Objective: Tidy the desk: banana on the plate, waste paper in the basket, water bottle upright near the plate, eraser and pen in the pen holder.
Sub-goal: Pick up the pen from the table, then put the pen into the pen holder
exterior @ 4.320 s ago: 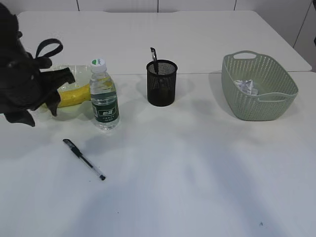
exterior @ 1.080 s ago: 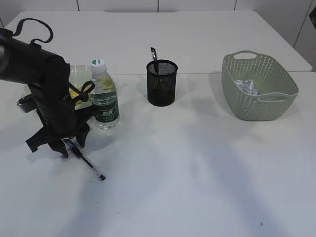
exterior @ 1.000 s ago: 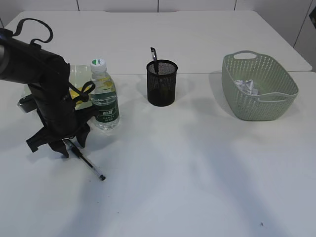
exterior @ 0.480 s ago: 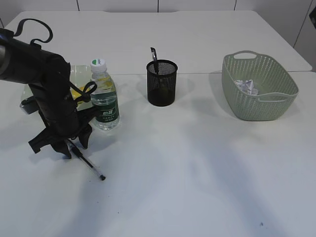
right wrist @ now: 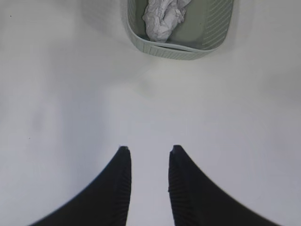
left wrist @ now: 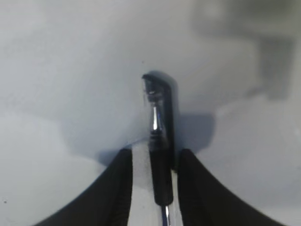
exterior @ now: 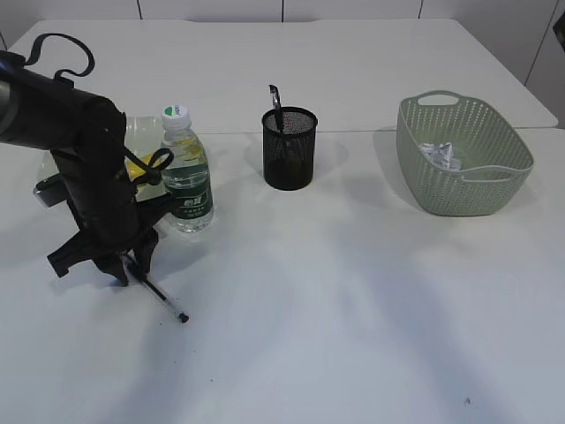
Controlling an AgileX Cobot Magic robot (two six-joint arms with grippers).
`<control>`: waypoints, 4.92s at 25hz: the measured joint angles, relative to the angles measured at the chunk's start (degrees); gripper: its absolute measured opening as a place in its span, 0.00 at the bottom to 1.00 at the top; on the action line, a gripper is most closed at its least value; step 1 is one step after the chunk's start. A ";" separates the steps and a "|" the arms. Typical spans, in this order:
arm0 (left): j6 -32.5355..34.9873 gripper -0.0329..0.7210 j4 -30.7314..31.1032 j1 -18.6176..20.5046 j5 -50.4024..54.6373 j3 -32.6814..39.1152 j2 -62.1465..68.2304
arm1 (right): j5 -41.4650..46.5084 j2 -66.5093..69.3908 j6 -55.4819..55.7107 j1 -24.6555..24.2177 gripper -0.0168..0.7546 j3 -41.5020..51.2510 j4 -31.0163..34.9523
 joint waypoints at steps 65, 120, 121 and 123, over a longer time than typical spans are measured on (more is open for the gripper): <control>21.07 0.09 30.95 -4.92 -46.69 0.08 -24.04 | 0.00 0.00 0.40 0.00 0.30 0.00 0.66; 38.66 0.09 22.21 -2.09 -85.62 -11.52 8.03 | 0.00 0.00 3.10 0.00 0.30 0.00 1.22; 38.80 0.09 22.21 -2.09 -85.62 -11.52 8.18 | 0.00 0.00 3.10 0.00 0.30 0.00 1.22; 39.08 0.09 22.21 -1.98 -86.23 -11.52 8.66 | 0.00 0.00 3.10 0.00 0.30 0.00 1.22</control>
